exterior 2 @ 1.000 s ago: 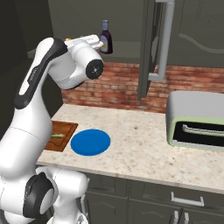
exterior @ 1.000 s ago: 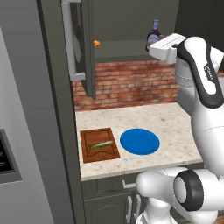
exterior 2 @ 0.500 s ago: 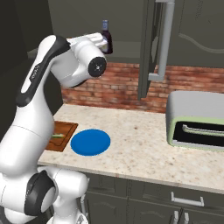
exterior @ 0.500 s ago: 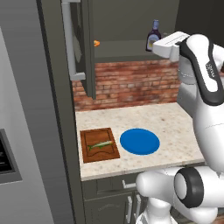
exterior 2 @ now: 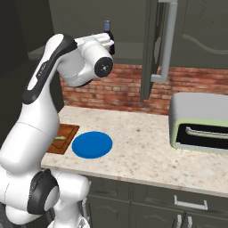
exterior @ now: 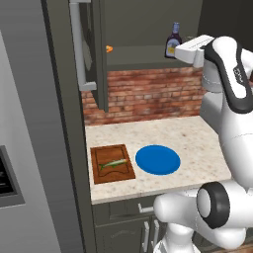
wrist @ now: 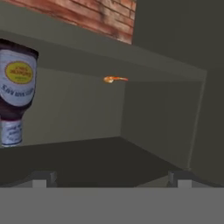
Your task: Pick the fish from the plate and place it on the cutting board. Then pick the condiment bottle from the cabinet and place it next to the cutting board.
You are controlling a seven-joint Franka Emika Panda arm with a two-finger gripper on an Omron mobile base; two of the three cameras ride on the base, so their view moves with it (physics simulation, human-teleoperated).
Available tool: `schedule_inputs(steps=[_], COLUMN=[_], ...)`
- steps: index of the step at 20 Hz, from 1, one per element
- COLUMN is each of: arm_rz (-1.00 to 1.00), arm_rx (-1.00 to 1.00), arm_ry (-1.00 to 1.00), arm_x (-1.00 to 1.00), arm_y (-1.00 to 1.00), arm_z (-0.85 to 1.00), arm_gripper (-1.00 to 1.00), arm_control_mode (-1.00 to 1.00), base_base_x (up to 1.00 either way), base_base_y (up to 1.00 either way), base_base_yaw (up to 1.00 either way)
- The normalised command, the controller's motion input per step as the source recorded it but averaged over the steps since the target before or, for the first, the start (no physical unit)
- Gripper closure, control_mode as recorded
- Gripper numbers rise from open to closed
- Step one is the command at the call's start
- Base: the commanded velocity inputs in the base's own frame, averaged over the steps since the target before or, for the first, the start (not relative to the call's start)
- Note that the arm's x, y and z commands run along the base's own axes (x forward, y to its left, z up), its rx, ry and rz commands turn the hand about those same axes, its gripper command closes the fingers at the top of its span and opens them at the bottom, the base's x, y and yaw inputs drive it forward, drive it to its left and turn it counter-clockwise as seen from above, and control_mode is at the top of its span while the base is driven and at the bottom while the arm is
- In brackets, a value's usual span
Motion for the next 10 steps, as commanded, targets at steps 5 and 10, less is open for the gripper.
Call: schedule_inputs(steps=[5,10], arm_rz=[-0.03,-0.03], arm_rx=[0.0,0.01], arm_ry=[0.0,0.0], arm_x=[0.17,0.09], arm_y=[-0.13,-0.06], arm_z=[0.0,0.0], arm_gripper=[-1.0,-1.0], arm_control_mode=[-1.0,-1.0], base_base_x=[0.0,0.0], base_base_y=[0.0,0.0], base_base_yaw=[0.0,0.0])
